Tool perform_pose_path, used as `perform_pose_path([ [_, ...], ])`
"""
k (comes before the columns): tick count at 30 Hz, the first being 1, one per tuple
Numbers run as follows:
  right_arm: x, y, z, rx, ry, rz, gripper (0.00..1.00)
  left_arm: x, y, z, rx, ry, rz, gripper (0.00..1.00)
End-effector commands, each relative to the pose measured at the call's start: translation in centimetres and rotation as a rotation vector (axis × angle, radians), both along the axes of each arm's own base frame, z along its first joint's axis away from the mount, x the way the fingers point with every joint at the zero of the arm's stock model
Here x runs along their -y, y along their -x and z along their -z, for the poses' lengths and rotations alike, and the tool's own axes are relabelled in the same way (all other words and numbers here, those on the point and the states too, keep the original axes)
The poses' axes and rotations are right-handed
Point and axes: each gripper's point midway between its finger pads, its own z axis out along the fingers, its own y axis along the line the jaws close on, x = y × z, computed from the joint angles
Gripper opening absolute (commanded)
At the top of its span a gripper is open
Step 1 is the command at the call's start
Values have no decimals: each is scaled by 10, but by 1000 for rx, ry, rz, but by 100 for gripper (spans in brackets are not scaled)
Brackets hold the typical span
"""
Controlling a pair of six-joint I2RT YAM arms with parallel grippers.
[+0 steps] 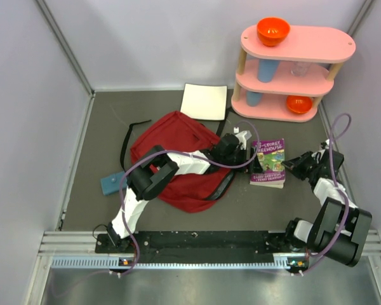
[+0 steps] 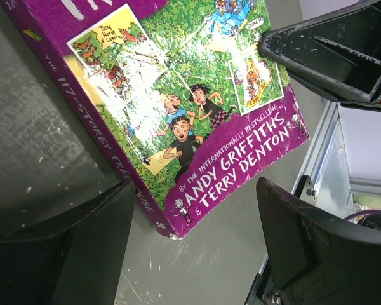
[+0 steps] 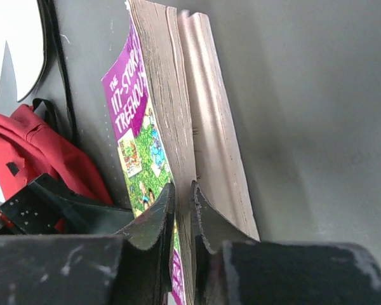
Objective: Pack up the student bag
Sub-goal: Pick up the book from the center of the board.
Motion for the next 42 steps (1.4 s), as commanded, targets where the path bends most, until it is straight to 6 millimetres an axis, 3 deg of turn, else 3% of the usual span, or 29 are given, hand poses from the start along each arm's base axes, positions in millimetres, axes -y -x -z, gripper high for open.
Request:
perform_pose_path([
  [1, -20, 4, -16, 48, -46, -88, 17, 22, 2, -53, 78, 153, 56, 80],
  [5, -25, 11, -13, 26, -60, -115, 30, 23, 2, -59, 84, 174, 61, 80],
  [13, -41, 18, -12, 32, -135, -179, 36, 25, 2, -67, 81, 204, 67, 79],
  [17, -40, 18, -4, 10, -108, -181, 37, 25, 2, -67, 79, 208, 67, 79],
  [20, -34, 20, 0, -21, -63, -171, 26, 24, 0, -66, 77, 204, 64, 79],
  [22, -32, 18, -2, -19, -57, -157, 6, 23, 1, -66, 76, 206, 65, 78],
  [23, -31, 17, -5, -8, -49, -150, 0, 22, 1, -65, 74, 203, 63, 78],
  [28, -21, 14, -30, 39, 19, -100, 0, 13, -1, -84, 125, 192, 38, 82],
  [32, -20, 16, -60, 113, 50, -80, 0, -12, -3, -123, 228, 171, -26, 89],
  [35, -33, 22, -82, 182, 7, -108, 0, -38, -5, -144, 290, 148, -106, 93],
  [42, -68, 43, -142, 396, -131, -207, 0, -100, 0, -156, 335, 124, -239, 98],
])
